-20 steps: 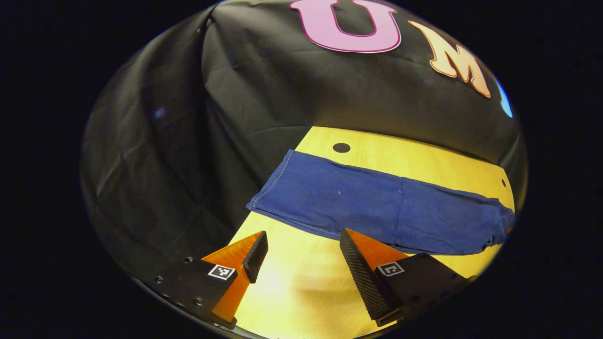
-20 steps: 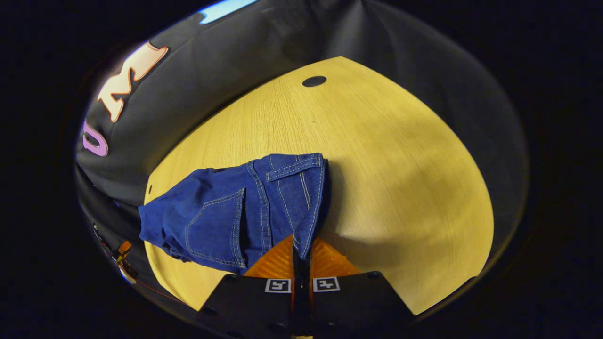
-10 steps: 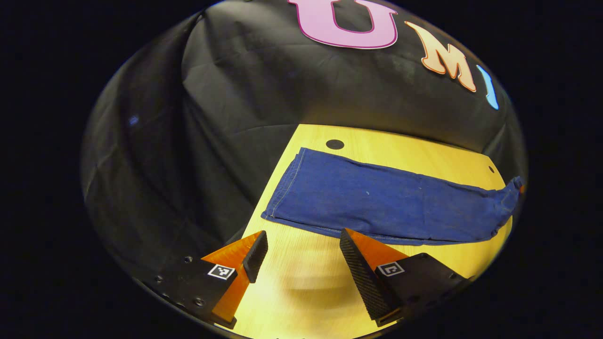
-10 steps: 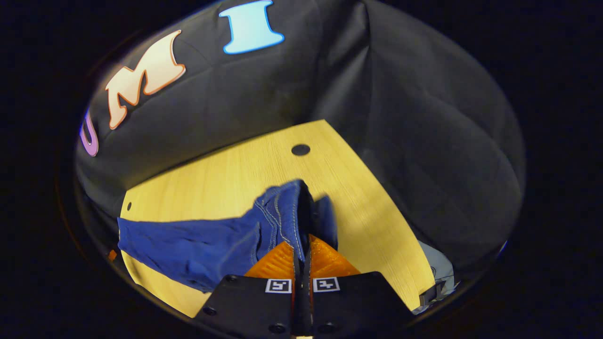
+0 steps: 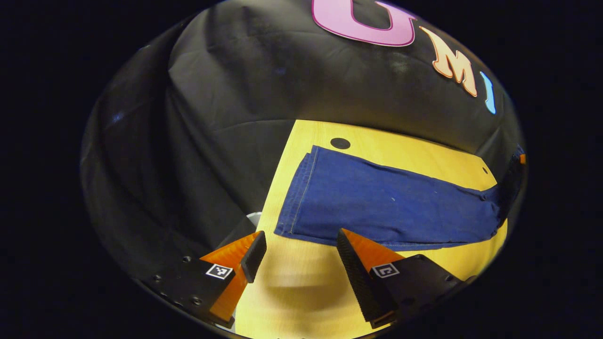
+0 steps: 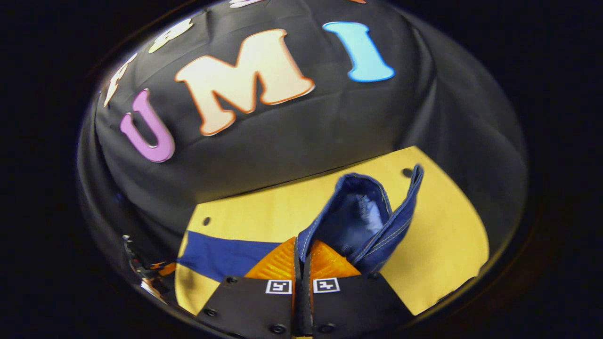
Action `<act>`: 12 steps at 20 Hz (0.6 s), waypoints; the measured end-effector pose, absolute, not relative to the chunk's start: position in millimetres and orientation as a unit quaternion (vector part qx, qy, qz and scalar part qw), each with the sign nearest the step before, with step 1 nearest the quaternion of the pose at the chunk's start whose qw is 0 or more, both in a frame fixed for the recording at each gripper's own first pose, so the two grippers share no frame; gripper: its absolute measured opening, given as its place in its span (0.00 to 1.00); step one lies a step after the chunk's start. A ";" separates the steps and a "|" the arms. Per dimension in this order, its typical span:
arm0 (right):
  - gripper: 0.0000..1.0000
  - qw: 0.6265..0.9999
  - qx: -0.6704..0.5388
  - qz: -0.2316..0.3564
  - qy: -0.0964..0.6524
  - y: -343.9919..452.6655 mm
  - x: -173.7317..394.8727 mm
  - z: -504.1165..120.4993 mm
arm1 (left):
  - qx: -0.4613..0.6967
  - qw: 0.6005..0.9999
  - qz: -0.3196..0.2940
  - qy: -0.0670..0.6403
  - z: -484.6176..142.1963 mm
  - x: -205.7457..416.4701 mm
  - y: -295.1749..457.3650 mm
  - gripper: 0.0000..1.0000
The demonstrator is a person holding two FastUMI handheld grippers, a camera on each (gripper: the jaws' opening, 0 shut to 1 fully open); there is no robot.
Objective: Grasp the waist and the cuffs of the jeans and fold them to make the two legs overlap; first hold the waist and fold one-third of the jeans toward the cuffs, then hold the cuffs and fold the remaining one-third in the same direction to finish folding.
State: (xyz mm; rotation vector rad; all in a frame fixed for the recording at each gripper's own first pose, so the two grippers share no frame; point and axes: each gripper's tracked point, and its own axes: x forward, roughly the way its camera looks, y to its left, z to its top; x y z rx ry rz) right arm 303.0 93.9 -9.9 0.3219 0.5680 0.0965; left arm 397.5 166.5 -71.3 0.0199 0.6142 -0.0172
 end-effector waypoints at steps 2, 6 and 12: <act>0.02 0.937 0.158 0.081 0.301 136.1 303.2 -40.2 | 0.004 0.950 -0.010 0.311 -75.8 396.4 166.0 0.92; 0.02 0.904 0.194 0.159 0.347 196.0 289.1 -116.7 | 0.014 0.943 -0.004 0.332 -76.9 393.0 167.3 0.92; 0.02 0.847 0.238 0.253 0.401 242.6 258.8 -209.1 | -0.010 0.939 -0.003 0.345 -72.0 397.0 168.5 0.92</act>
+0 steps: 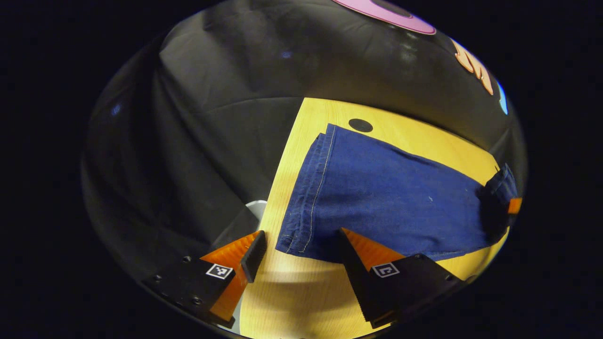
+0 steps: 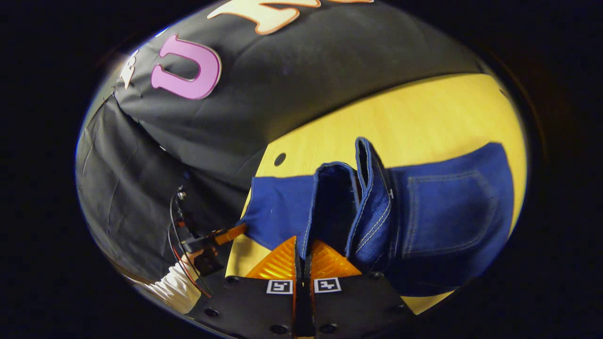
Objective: Grasp the waist and the cuffs of the jeans and fold them to make the two legs overlap; first hold the waist and fold one-third of the jeans toward the cuffs, then hold the cuffs and fold the remaining one-third in the same direction to finish folding.
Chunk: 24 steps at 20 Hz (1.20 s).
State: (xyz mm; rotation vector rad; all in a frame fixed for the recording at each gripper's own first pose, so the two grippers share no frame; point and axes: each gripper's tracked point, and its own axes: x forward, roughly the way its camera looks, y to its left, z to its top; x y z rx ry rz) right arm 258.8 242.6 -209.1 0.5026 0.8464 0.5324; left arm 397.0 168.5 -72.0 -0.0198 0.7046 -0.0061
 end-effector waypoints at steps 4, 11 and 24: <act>0.02 0.835 0.237 0.252 0.429 256.8 252.3 -243.1 | -0.010 0.936 -0.007 0.351 -78.5 392.5 167.6 0.91; 0.04 0.835 0.236 0.236 0.437 259.0 257.5 -261.3 | -0.007 0.936 -0.026 0.350 -77.5 395.6 157.7 0.75; 0.94 0.863 0.276 0.264 0.330 256.6 248.8 -149.4 | -0.067 0.940 -0.065 0.327 -73.9 397.7 136.8 0.00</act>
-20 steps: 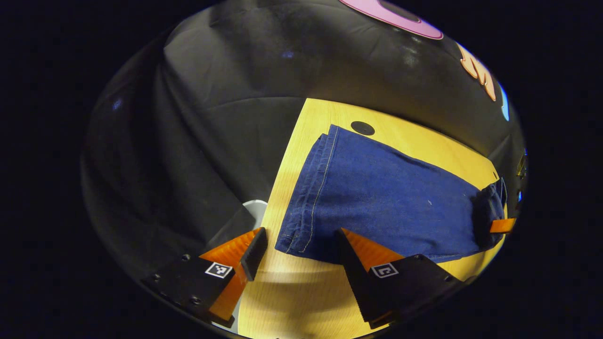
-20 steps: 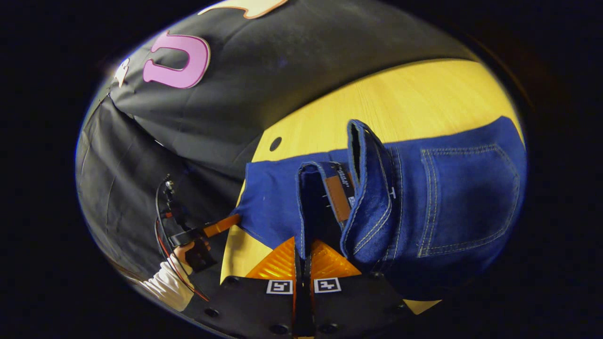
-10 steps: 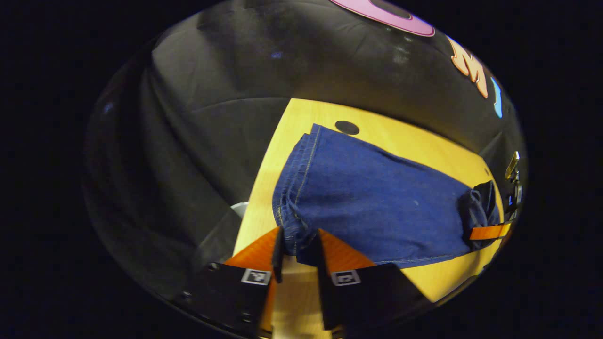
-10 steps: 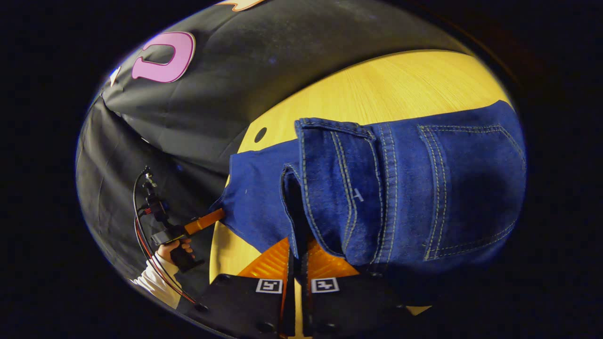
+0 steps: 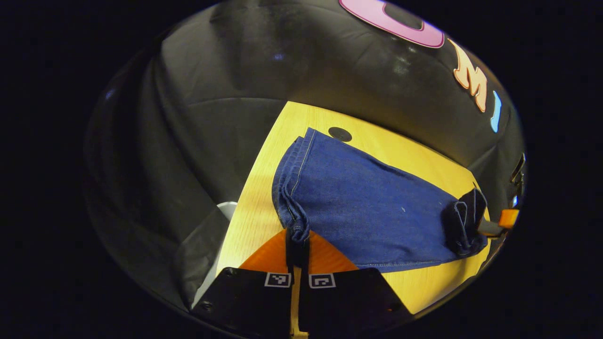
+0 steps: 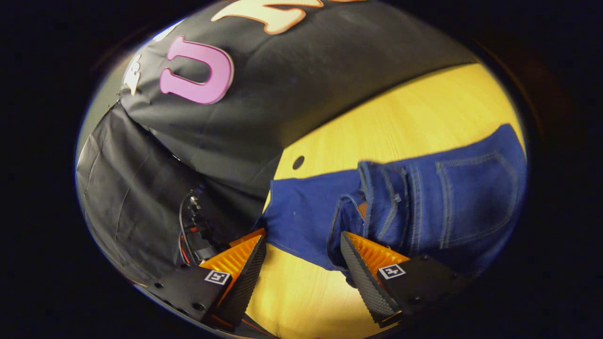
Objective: Grasp the waist and the cuffs of the jeans and fold them to make the two legs overlap; first hold the waist and fold one-third of the jeans toward the cuffs, then hold the cuffs and fold the remaining one-third in the same direction to finish folding.
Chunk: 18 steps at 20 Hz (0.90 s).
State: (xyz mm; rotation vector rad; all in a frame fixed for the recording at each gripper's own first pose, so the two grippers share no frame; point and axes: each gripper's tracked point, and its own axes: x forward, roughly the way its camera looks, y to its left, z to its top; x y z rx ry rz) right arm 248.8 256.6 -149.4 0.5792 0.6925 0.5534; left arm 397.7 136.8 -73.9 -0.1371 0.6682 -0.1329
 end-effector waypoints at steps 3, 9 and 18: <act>0.98 0.889 0.262 0.228 0.297 207.8 252.3 -121.3 | -0.073 0.943 -0.070 0.318 -54.4 396.4 127.5 0.00; 0.94 0.917 0.267 0.138 0.262 79.2 243.6 -106.4 | -0.092 0.948 -0.103 0.286 17.5 381.0 62.2 0.00; 0.98 0.920 0.295 0.073 0.247 -102.3 215.3 -115.3 | -0.061 0.952 -0.149 0.261 84.3 326.9 -111.5 0.00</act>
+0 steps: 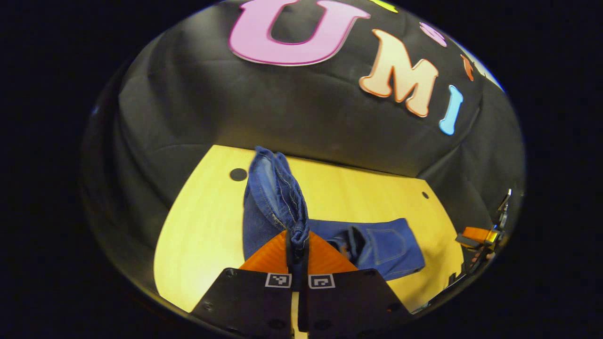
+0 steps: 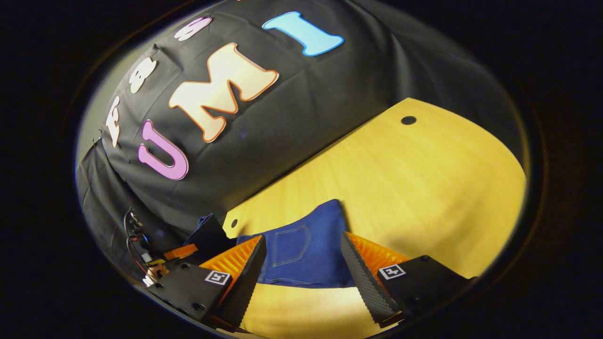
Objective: Grasp the waist and the cuffs of the jeans and fold them to make the two legs overlap; first hold the waist and fold one-third of the jeans toward the cuffs, then hold the cuffs and fold the remaining one-third in the same direction to finish folding.
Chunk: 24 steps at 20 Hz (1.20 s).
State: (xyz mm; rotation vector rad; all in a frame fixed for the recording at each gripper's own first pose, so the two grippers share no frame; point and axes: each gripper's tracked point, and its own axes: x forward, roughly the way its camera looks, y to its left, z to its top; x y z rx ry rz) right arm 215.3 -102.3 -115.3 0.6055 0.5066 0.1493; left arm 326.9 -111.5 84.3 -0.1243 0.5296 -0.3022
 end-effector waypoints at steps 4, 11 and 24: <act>0.98 0.924 0.290 0.070 0.239 -154.2 210.4 -112.8 | -0.043 0.950 -0.190 0.244 102.3 305.3 -202.0 0.00; 0.98 0.923 0.292 0.084 0.237 -190.0 211.5 -114.3 | 0.012 0.933 -0.248 0.260 80.2 266.0 -343.5 0.00; 0.98 0.930 0.247 0.101 0.252 -191.1 188.8 -131.5 | 0.083 0.922 -0.183 0.330 -58.0 232.3 -376.9 0.07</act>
